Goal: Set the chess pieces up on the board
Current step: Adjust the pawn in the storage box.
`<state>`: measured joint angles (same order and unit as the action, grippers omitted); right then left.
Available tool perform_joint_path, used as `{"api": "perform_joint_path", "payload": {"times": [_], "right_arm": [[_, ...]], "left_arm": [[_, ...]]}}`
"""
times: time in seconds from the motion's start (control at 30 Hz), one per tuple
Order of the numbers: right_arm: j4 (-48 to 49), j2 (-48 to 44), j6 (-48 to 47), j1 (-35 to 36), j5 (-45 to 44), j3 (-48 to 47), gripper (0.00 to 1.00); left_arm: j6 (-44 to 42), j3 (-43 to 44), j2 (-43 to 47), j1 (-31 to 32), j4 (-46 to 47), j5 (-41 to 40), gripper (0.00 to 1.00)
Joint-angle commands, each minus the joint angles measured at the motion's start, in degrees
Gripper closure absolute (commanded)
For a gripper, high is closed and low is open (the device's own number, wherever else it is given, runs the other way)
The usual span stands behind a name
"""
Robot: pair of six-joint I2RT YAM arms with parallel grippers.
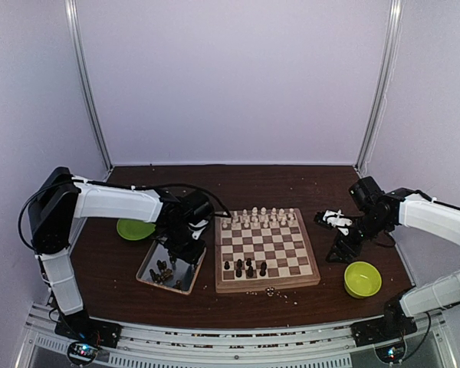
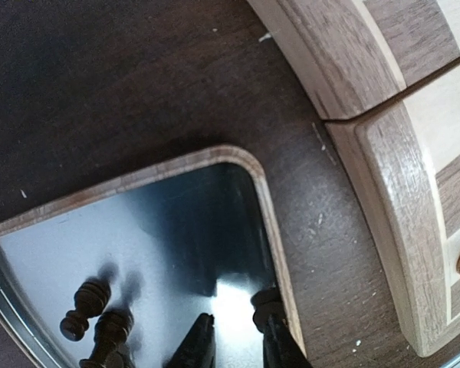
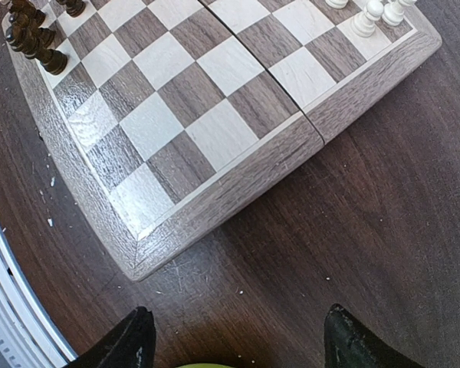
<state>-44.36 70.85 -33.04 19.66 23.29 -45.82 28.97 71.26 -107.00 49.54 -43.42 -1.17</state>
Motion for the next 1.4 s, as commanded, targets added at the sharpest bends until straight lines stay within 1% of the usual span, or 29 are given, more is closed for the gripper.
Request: {"api": "perform_joint_path", "payload": {"times": [0.0,0.4,0.53,0.67,0.77,0.9,1.1,1.27,1.37], "right_arm": [[-0.5,0.3,-0.1,0.6,-0.5,-1.1,0.24],[-0.6,0.5,-0.1,0.6,-0.6,-1.1,0.25],[-0.6,0.6,-0.1,0.5,-0.5,-1.1,0.24],[-0.6,0.8,-0.1,0.6,-0.6,-1.0,0.24],[-0.6,0.9,-0.1,0.6,-0.7,-1.0,0.25],[-0.6,1.0,-0.1,0.6,-0.7,-1.1,0.24],[-0.7,1.1,-0.1,0.6,-0.5,-1.1,0.24],[-0.8,0.9,-0.2,0.7,-0.4,-1.2,0.24],[-0.8,0.8,-0.2,0.7,-0.3,-1.2,0.24]], "left_arm": [[0.4,0.7,-1.0,-0.3,1.3,1.3,0.77],[-0.5,-0.1,-1.2,0.2,1.0,2.8,0.71],[-2.0,-0.9,0.7,0.7,0.6,0.5,0.69],[-1.0,-0.8,2.2,0.7,-0.1,-2.9,0.68],[3.7,-0.8,3.6,0.7,-0.5,-5.2,0.68],[11.7,-3.2,6.9,1.4,3.6,-3.5,0.68],[22.1,-4.3,7.7,2.8,4.3,-2.9,0.69],[33.5,-8.2,8.9,3.2,9.2,1.1,0.71],[40.3,-10.7,10.6,3.7,12.9,0.3,0.71]]}}
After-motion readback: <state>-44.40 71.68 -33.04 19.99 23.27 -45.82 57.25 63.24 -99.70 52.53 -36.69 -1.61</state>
